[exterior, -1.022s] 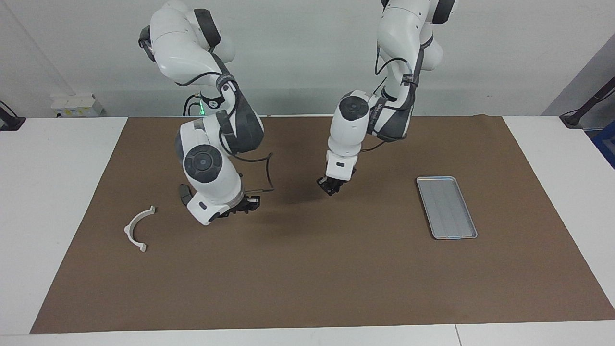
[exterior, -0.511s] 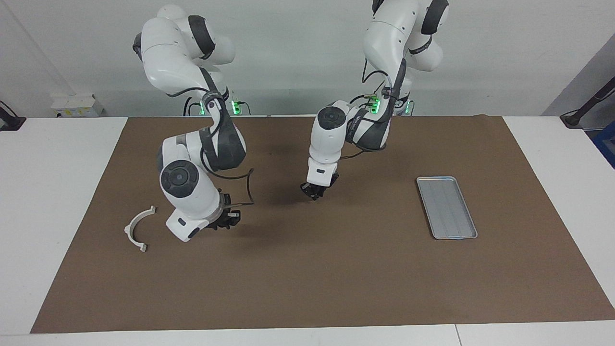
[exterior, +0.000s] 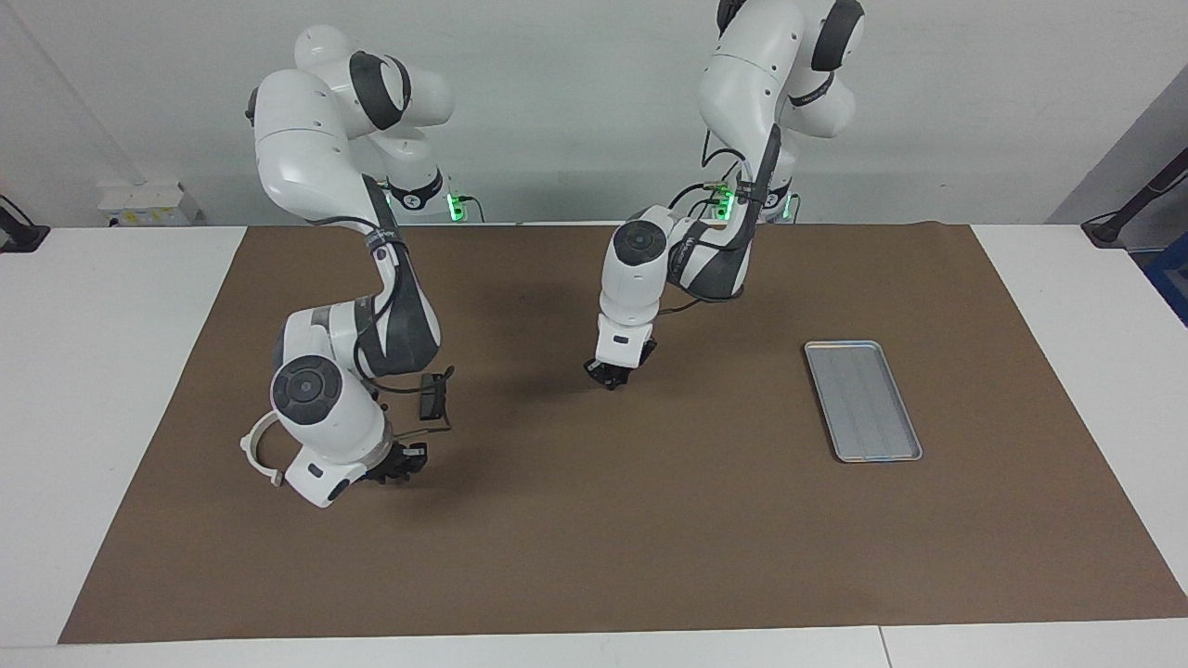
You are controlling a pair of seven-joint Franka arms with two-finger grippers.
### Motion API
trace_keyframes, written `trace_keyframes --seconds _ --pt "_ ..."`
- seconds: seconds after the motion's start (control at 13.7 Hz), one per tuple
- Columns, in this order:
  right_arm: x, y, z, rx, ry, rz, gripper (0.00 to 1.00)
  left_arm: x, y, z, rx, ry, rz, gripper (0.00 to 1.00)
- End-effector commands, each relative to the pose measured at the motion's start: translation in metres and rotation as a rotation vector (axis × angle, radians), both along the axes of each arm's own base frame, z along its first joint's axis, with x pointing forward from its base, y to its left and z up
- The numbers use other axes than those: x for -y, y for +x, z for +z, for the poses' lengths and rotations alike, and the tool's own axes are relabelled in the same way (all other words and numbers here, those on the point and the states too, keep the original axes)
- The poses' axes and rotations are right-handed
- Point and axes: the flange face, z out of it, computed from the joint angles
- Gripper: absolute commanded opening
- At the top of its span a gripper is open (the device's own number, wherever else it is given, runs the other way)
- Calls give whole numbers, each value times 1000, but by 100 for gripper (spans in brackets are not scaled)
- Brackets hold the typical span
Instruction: Place bearing gear from tray to pile
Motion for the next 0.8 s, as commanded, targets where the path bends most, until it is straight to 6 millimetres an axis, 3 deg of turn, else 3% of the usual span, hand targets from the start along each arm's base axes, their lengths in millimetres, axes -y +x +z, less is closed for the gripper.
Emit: trace_keyframes --seconds 0.0,0.07,0.22,0.44,0.58,0.73 --pt "5 2 -10 4 -1 35 16 -1 2 10 33 59 -31 100" --pt "8 5 -12 19 5 32 16 -8 12 22 26 101 -34 100" --pt "13 6 -14 28 8 32 16 -54 35 74 34 113 20 100" --pt "14 6 -17 23 10 43 16 -166 63 157 50 109 1 100" --pt "14 6 -17 23 10 43 17 -237 61 201 5 131 -48 100" --pt "15 6 -17 23 9 34 40 -296 49 241 -22 104 -130 100"
